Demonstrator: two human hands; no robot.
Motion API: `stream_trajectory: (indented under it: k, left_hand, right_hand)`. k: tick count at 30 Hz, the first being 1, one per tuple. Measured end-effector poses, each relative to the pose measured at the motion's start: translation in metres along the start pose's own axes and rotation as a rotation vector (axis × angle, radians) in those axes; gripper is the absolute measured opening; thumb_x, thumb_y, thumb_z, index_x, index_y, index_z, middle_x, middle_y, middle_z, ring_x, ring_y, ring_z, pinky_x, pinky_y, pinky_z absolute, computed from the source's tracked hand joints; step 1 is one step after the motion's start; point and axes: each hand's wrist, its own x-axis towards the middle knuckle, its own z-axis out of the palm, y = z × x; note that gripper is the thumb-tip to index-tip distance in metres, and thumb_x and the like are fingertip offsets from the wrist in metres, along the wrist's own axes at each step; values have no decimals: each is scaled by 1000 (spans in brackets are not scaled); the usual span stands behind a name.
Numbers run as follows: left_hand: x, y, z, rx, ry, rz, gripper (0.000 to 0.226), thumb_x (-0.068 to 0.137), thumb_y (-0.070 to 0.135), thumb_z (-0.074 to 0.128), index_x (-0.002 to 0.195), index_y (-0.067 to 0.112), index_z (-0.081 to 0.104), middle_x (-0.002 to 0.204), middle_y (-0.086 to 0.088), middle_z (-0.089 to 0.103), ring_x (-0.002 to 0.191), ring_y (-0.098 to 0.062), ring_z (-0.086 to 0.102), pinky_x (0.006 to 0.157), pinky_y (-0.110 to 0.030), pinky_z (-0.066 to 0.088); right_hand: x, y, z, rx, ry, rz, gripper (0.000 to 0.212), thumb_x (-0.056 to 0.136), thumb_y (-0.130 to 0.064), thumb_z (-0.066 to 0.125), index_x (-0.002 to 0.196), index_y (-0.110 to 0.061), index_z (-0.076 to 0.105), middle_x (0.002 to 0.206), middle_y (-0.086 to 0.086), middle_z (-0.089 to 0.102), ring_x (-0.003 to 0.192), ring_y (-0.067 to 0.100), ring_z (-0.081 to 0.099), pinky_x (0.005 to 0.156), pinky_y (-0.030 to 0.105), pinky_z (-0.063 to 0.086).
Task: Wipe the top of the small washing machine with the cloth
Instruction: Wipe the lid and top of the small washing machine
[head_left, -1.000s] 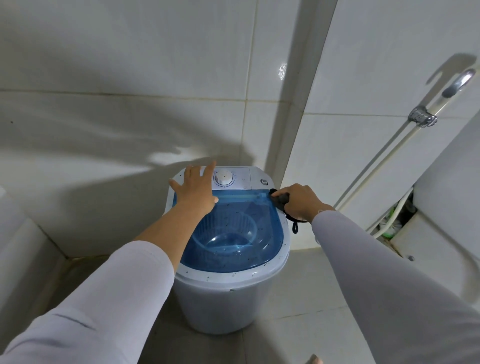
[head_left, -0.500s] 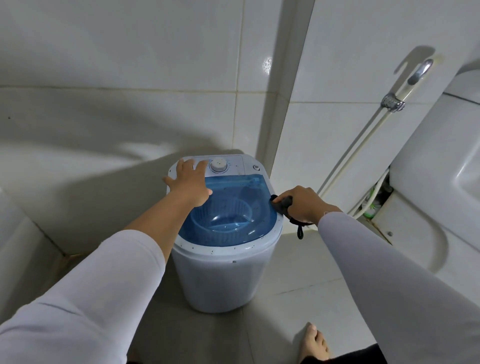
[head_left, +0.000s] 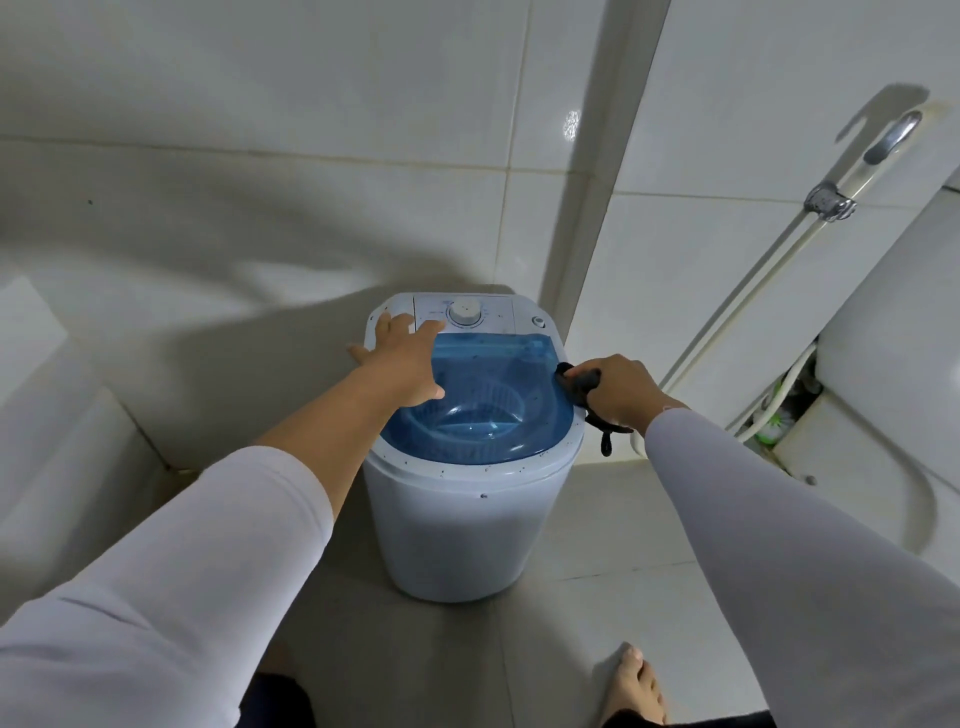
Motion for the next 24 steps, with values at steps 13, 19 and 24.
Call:
stream_trajectory:
  k: [13, 19, 24]
  left_hand:
    - [-12, -1, 12, 21, 28, -32, 92, 81, 32, 70, 150, 31, 9, 159, -6, 3, 148, -27, -9, 110, -69, 6]
    - [-16, 2, 12, 66, 55, -28, 92, 80, 31, 71, 150, 31, 11, 159, -6, 6, 148, -26, -7, 111, -69, 11]
    - [-17, 4, 10, 79, 48, -16, 95, 80, 28, 72, 151, 30, 8, 159, -8, 6, 148, -28, -7, 111, -68, 9]
  right_hand:
    - [-34, 14, 15, -20, -21, -20, 35, 85, -3, 44, 102, -16, 72, 98, 6, 65, 79, 20, 50, 64, 22, 41]
    - [-54, 11, 28, -36, -25, -16, 27, 85, -11, 51, 103, -12, 71, 109, 11, 68, 85, 22, 52, 73, 26, 43]
    - [-62, 2, 36, -67, -47, -13, 30, 85, -10, 47, 105, -11, 69, 108, 9, 65, 72, 17, 51, 61, 21, 43]
